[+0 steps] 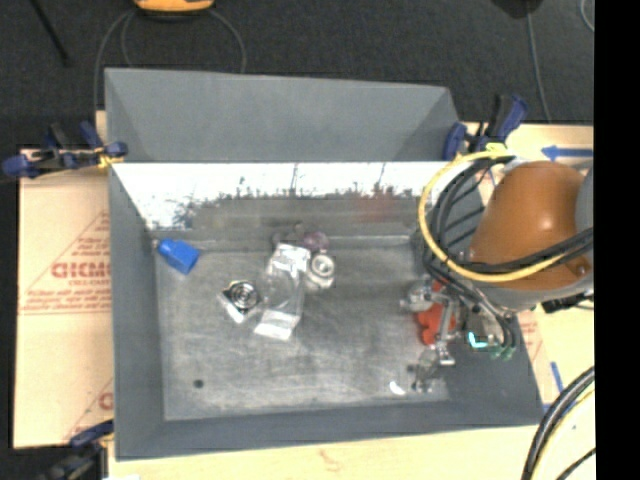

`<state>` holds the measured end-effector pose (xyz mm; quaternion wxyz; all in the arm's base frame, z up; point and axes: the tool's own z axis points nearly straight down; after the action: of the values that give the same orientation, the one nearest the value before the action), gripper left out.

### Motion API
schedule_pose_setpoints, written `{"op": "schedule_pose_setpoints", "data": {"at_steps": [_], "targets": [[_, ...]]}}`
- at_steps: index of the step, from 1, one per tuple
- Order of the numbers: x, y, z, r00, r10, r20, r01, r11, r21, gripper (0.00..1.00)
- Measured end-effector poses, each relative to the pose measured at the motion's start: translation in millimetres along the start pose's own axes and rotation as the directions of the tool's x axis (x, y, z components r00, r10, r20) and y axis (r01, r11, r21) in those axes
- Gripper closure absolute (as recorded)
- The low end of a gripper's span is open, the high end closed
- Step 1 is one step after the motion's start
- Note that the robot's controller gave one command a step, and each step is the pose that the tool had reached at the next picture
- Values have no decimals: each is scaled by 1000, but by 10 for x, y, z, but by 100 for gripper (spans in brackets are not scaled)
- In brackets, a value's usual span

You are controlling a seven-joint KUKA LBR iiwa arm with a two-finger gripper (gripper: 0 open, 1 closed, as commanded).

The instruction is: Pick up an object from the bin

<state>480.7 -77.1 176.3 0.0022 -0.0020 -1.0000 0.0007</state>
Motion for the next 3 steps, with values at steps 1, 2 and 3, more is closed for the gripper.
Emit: {"op": "schedule_pose_setpoints", "data": {"at_steps": [1, 2, 3], "targets": [[-1229, -315, 1036, 968, 251, 11, -251, 968, -5, 0], [-976, -717, 739, 999, -49, 9, 49, 999, 3, 0], [-1459, 210, 703, 877, -481, 12, 481, 877, 3, 0]]}}
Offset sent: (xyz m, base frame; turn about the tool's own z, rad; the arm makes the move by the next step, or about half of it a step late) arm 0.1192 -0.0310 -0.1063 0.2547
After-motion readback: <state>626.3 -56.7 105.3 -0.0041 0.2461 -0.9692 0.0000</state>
